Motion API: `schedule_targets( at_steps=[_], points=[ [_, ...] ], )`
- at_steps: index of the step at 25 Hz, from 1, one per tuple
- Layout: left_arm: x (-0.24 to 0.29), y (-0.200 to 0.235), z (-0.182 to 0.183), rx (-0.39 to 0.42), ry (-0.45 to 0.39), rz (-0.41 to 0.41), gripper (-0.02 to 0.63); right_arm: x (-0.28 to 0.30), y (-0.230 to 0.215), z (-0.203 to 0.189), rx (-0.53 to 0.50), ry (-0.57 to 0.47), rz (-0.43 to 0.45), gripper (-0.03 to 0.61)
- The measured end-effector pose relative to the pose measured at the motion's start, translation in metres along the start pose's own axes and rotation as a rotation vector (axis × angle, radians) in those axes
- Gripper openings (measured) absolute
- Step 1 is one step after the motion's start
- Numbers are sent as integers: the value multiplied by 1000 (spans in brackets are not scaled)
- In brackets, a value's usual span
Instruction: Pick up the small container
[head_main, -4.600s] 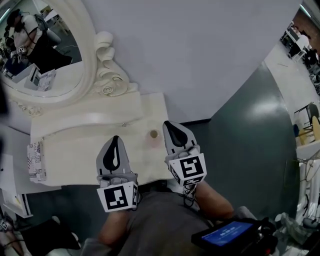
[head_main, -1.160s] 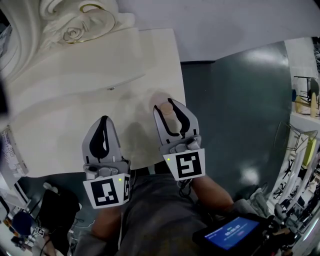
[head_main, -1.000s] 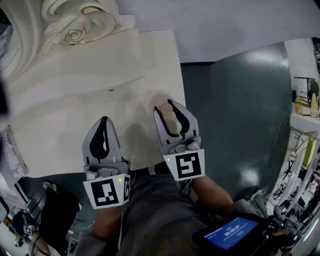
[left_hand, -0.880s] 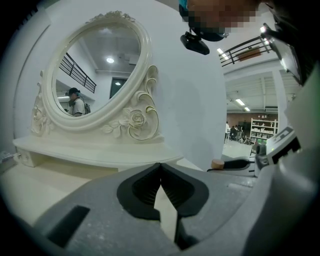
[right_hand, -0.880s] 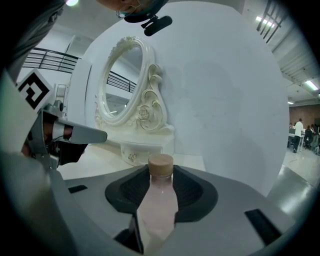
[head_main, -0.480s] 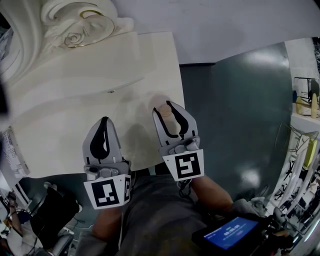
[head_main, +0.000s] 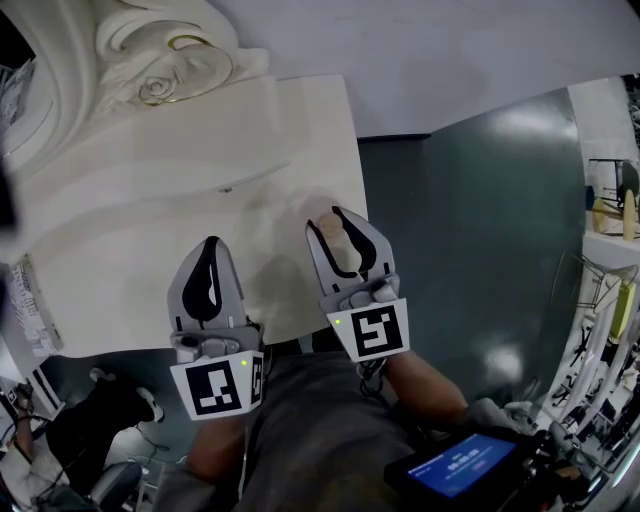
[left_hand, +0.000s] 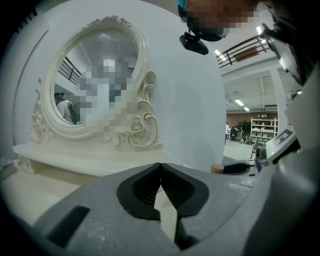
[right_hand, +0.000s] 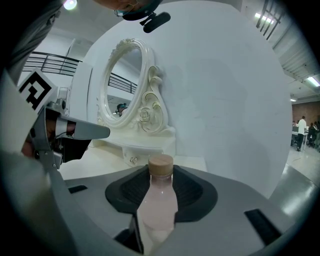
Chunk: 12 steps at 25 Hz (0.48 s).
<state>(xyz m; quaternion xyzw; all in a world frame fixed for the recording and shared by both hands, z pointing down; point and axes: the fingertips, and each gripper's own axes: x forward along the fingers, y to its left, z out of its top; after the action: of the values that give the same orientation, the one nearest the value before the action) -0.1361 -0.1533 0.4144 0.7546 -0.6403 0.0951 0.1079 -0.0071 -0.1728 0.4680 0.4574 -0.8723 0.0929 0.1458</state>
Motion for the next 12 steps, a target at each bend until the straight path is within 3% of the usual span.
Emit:
schedule_targets(
  at_steps=[12],
  points=[
    [-11, 5, 30, 20, -65, 17, 14, -9, 5, 35, -18, -55, 5, 144]
  ],
)
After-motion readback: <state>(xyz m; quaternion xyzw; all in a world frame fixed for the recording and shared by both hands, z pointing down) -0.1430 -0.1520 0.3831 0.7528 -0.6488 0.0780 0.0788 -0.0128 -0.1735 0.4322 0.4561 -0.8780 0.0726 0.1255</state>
